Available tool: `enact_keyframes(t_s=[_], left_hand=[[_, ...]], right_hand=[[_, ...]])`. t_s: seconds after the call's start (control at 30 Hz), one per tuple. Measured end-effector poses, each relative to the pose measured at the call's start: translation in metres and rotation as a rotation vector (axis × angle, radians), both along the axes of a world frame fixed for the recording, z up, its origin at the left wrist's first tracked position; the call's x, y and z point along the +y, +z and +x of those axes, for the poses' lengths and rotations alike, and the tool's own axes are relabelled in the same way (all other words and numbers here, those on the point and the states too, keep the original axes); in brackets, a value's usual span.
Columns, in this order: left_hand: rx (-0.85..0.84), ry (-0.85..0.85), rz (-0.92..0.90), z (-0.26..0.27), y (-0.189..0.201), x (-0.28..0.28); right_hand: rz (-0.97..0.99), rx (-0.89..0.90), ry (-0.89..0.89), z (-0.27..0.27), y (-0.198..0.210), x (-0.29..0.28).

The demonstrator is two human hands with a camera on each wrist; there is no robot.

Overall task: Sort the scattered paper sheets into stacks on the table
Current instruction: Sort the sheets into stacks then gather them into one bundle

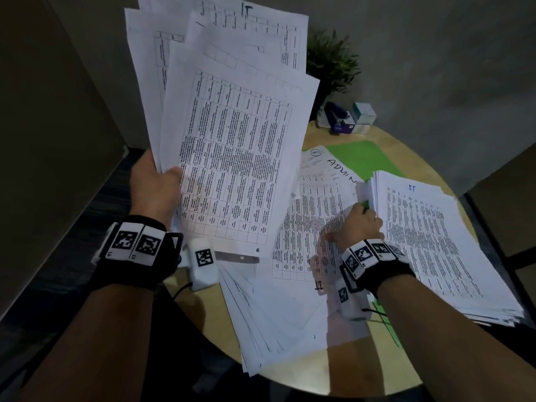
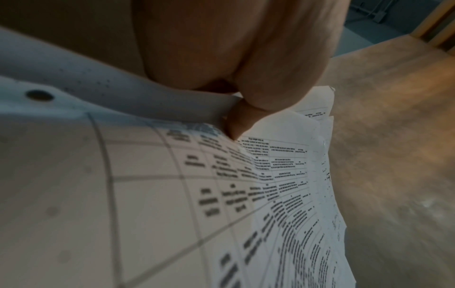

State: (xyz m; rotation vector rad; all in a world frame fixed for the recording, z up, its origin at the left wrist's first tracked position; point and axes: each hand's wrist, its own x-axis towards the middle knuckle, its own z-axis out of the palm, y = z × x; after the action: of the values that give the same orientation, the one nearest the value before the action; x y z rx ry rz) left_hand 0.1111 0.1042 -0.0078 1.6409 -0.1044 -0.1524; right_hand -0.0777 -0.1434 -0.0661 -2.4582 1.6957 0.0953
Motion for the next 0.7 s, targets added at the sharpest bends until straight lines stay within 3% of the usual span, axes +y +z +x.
enact_keyframes(t_s=[0.43, 0.7], left_hand=[[0.016, -0.02, -0.042, 0.001, -0.002, -0.001], [0.017, -0.053, -0.056, -0.003, -0.002, -0.001]], right_hand=[[0.019, -0.326, 0.154, -0.012, 0.033, -0.018], [-0.103, -0.354, 0.193, -0.026, 0.038, -0.024]])
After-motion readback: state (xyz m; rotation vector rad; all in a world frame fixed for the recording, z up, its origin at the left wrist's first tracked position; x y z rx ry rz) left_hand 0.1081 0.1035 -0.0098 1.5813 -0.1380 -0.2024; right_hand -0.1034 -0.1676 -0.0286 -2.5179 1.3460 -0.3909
